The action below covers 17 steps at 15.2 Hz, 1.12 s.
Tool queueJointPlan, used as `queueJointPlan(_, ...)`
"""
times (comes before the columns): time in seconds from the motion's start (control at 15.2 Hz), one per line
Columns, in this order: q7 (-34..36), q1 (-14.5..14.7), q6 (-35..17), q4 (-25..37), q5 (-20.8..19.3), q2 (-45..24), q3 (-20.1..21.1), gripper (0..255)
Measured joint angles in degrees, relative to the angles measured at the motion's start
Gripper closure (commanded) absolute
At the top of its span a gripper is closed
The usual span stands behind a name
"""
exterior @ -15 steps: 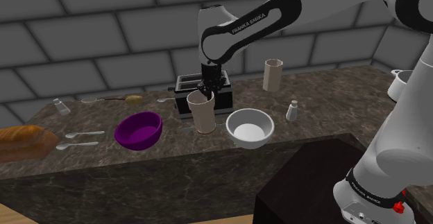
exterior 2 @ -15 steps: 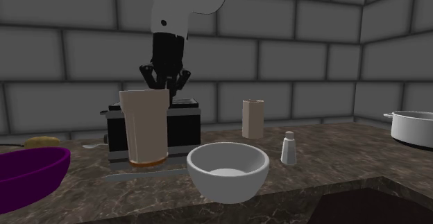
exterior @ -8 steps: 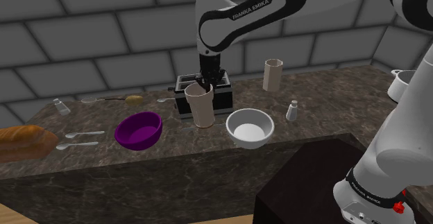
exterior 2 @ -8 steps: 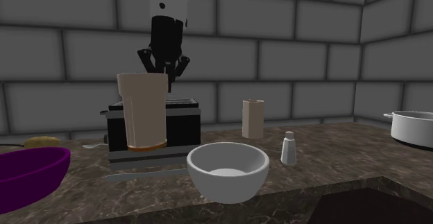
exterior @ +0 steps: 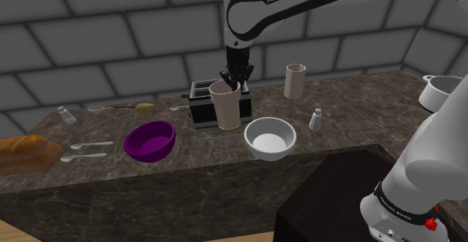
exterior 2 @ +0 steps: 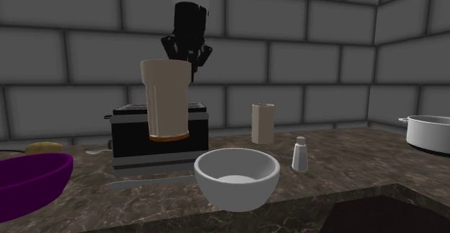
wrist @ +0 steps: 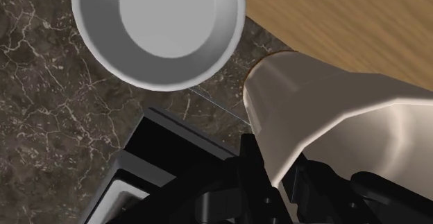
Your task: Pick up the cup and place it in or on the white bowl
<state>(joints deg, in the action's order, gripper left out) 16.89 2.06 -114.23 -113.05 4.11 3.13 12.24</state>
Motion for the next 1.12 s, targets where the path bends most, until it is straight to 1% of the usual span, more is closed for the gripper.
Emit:
queueJointPlan(0.13, -2.0, -0.8, 0.6, -2.2, 0.6, 2.8, -1.0, 255)
queueJointPlan(0.26, -4.4, -1.6, 2.1, -5.0, 1.4, 6.9, -2.3, 255)
queueJointPlan(0.4, -6.6, -2.3, 2.6, -8.3, 1.8, 10.5, -3.7, 255)
queueJointPlan(0.53, -9.0, -3.2, 4.2, -9.2, 1.8, 12.9, -5.3, 255)
queueJointPlan(0.79, -13.5, -4.7, 6.8, -13.4, 1.6, 19.4, -8.5, 255)
queueJointPlan(0.92, -14.7, -5.1, 6.9, -14.5, 1.4, 20.4, -9.4, 255)
queueJointPlan(1.12, -15.1, -5.2, 5.2, -16.4, 1.4, 20.5, -9.6, 255)
